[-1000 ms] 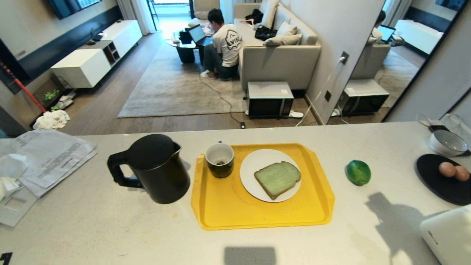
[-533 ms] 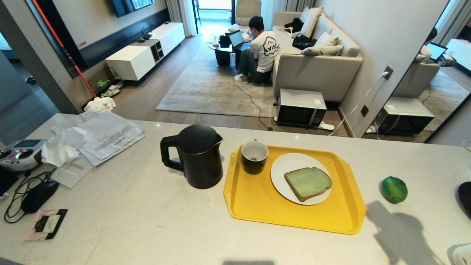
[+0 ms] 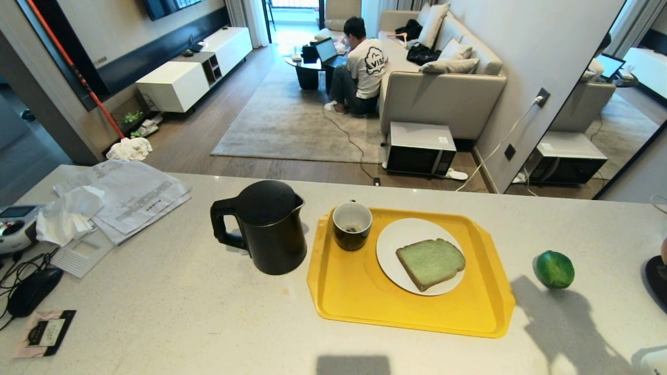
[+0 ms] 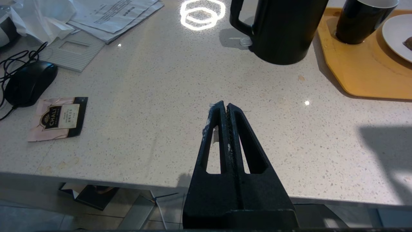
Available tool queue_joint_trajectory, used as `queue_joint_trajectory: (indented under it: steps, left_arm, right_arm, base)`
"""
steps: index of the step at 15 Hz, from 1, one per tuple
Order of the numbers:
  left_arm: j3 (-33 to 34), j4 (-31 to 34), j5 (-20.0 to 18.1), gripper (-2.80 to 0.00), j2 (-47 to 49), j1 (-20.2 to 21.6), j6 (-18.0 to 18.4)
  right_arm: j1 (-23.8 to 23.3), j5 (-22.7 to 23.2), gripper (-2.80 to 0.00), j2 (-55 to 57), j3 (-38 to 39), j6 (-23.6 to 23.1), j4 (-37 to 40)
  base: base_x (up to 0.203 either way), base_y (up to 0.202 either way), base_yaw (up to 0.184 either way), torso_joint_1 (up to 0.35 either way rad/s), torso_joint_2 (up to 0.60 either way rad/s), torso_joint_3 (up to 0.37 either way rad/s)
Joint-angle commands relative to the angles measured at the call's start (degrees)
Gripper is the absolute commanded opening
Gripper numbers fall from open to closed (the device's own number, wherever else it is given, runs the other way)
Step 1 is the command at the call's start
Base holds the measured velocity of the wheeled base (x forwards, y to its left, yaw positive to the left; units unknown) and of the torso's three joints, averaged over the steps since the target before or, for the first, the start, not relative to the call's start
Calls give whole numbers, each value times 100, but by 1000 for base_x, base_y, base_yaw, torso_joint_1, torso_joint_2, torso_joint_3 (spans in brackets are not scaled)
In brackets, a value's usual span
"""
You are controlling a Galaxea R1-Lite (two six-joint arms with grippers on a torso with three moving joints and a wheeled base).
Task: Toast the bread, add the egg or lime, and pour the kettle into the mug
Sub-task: Put the egg in the bowl
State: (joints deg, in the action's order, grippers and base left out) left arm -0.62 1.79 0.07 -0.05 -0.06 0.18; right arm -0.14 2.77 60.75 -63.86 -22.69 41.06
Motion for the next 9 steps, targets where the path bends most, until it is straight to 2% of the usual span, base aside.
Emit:
queue_joint_trajectory:
  steps: [1,9]
  left_arm:
    - [1,5,1,-280,5,6,-1]
    - [1,-1,1,-280,5,6,-1]
  right_arm:
    - [-3,4,-280,-10,31,-16,25]
    - [-110,-5,-280,-168,241,79,-27]
  base:
    - [0,0,0,0,0,0]
    - [0,0,0,0,0,0]
